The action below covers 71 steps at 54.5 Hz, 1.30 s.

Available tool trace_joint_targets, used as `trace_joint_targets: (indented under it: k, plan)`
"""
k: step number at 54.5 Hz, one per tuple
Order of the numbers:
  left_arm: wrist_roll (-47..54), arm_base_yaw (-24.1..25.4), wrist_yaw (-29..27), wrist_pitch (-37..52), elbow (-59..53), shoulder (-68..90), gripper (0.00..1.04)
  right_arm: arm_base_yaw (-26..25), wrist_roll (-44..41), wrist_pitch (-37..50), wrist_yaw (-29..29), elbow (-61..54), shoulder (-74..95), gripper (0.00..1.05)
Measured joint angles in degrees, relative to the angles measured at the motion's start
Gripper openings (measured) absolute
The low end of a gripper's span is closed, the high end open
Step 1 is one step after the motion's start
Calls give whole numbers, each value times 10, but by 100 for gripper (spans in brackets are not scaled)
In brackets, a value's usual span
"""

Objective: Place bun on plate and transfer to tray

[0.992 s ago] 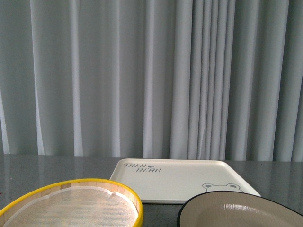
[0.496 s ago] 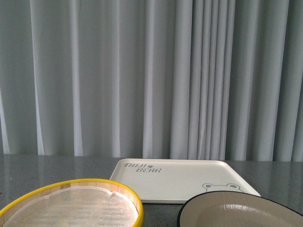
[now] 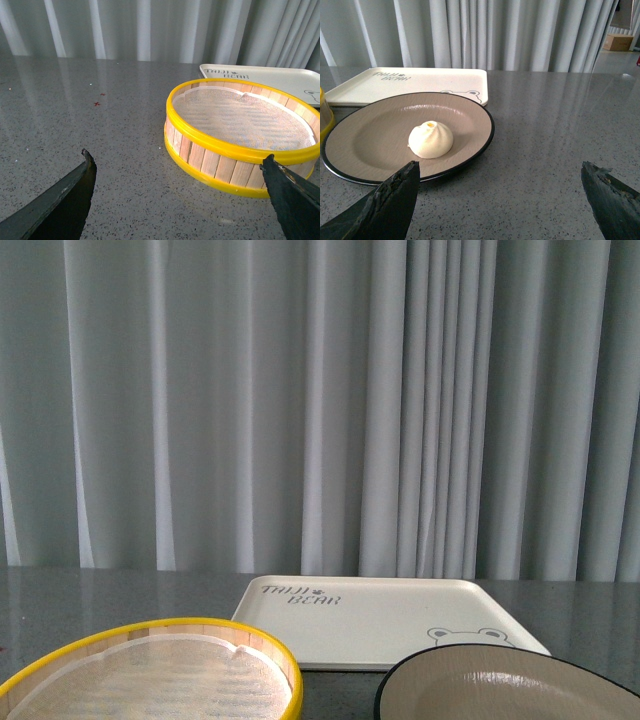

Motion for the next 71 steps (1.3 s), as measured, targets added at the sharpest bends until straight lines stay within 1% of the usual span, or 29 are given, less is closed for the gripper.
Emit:
trace_joint_targets:
  k: [1,2,3,5,8,11,14,16,17,18,19,25,26,27,28,29,31,32,35,39,42,52,61,71]
  plan:
    - [0,0,0,0,0,0,98,10,26,-29,26,10,11,96]
    - [0,0,0,0,0,0,98,12,26,-38,34,14,14,96]
    - [0,0,0,0,0,0,98,26,76,-97,83,42,48,96]
    - [0,0,0,0,0,0,98,38,110,-139,127,68,83,96]
    - [0,0,0,0,0,0,98,54,112,-148,179,98,127,96]
    - [0,0,0,0,0,0,98,69,86,-131,188,123,148,96]
    - [0,0,0,0,0,0,98,92,2,-144,169,168,171,96]
    - [0,0,0,0,0,0,98,108,-76,-159,141,195,183,96]
    - [0,0,0,0,0,0,98,112,-104,-167,131,204,188,96]
    - [0,0,0,0,0,0,98,115,-113,-175,125,210,191,96]
    - [0,0,0,0,0,0,98,119,-159,-192,117,221,199,96]
    - [0,0,0,0,0,0,98,146,-399,-273,115,257,243,96]
    - [0,0,0,0,0,0,98,147,-407,-275,115,257,246,96]
    - [0,0,0,0,0,0,98,150,-451,-277,118,257,252,96]
    - [0,0,0,0,0,0,98,152,-467,-276,118,257,255,96]
    - [0,0,0,0,0,0,98,157,-529,-272,119,257,264,96]
    - [0,0,0,0,0,0,98,164,-585,-260,119,257,277,96]
    - [0,0,0,0,0,0,98,172,-630,-247,119,257,289,96]
    - [0,0,0,0,0,0,98,186,-684,-221,116,256,311,96]
    - [0,0,0,0,0,0,98,199,-732,-184,111,245,338,96]
    - [0,0,0,0,0,0,98,204,-791,-133,86,224,371,96]
    - [0,0,0,0,0,0,98,201,-857,-28,65,190,449,96]
    - [0,0,0,0,0,0,98,188,-890,72,42,181,526,96]
    - [0,0,0,0,0,0,98,176,-900,129,26,184,590,96]
